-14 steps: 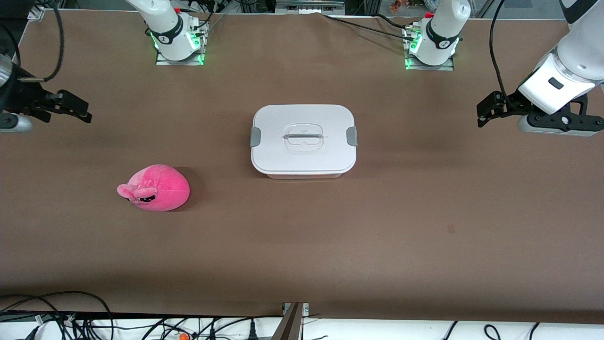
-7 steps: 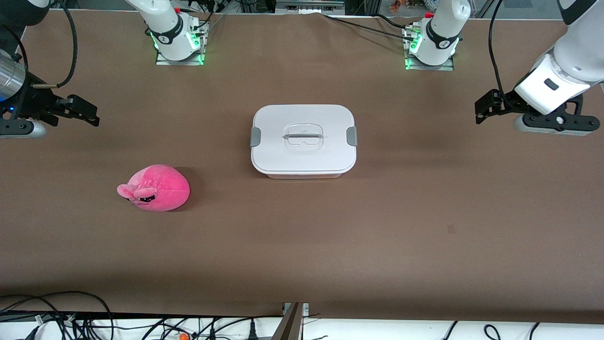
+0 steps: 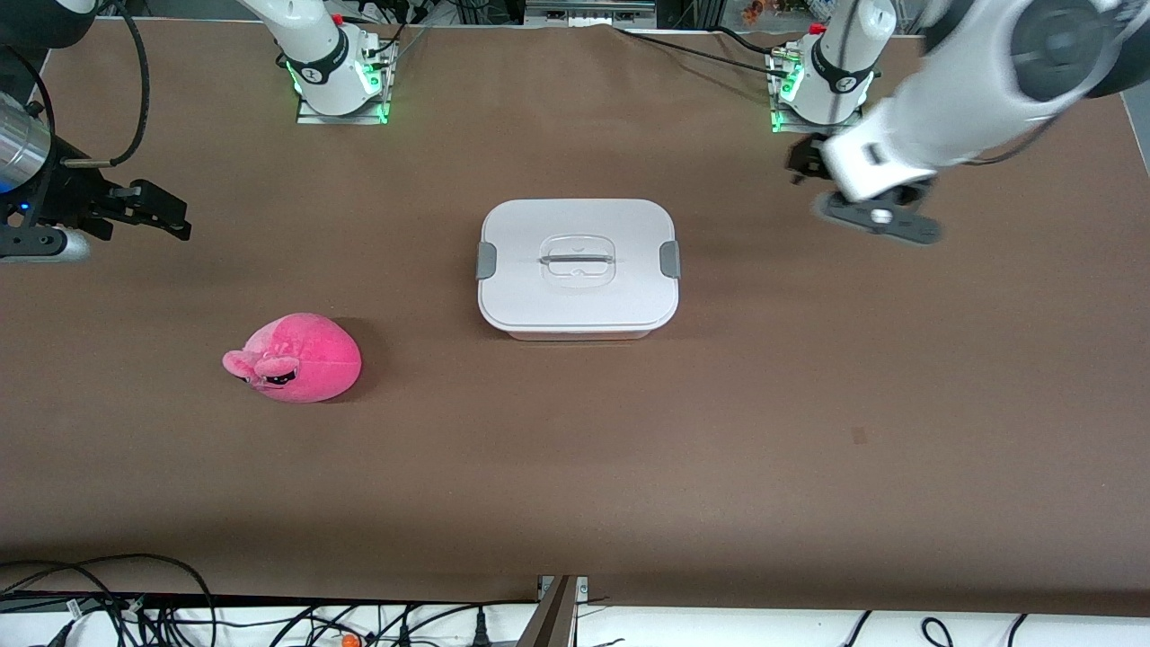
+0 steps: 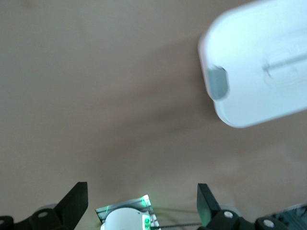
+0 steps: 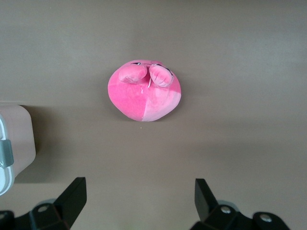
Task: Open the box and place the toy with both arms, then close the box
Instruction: 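Move the left gripper over the white lid handle and lower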
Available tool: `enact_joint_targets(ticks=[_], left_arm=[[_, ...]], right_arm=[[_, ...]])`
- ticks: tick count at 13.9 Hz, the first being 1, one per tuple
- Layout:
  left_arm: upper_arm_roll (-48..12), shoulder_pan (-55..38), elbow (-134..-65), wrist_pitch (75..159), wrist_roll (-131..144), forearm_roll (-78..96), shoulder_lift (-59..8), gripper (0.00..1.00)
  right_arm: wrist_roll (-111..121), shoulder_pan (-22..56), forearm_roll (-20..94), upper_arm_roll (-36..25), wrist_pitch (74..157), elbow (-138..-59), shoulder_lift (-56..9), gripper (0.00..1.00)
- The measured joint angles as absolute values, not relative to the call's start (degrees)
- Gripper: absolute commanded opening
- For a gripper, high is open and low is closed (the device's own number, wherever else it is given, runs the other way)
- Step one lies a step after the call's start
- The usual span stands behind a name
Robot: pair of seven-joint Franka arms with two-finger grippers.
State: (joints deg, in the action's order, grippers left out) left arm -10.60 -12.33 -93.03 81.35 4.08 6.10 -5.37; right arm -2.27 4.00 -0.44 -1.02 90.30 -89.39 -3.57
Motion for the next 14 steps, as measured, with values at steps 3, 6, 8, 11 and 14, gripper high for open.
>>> enact_joint_targets(ticks=[3,6,8,11,14], left_arm=[[-14.0,-20.2,-92.1,86.5,3.8,6.1,-10.8,1.0],[-14.3,-25.5,-84.6,87.9,-5.3,6.1,-16.1,1.0],[-14.3,-27.1,-81.9,92.0,-10.9,6.1,-19.1,1.0],[-14.3,-31.1,-81.6,103.3,-16.6,4.7,-24.0,1.0],[-14.3,-36.7,-81.5,106.7,-17.1,-3.7,-28.2,1.0]], right_arm=[[-2.3,4.0,-0.4,-1.0,90.3,-89.3,-3.6,1.0],[-2.3,4.0,-0.4,-1.0,90.3,-89.3,-3.6,1.0],[-2.3,4.0,-0.4,-1.0,90.3,-89.3,-3.6,1.0],[-2.3,4.0,-0.4,-1.0,90.3,-89.2,-3.6,1.0],[-2.3,4.0,-0.4,-1.0,90.3,-89.2,-3.6,1.0]])
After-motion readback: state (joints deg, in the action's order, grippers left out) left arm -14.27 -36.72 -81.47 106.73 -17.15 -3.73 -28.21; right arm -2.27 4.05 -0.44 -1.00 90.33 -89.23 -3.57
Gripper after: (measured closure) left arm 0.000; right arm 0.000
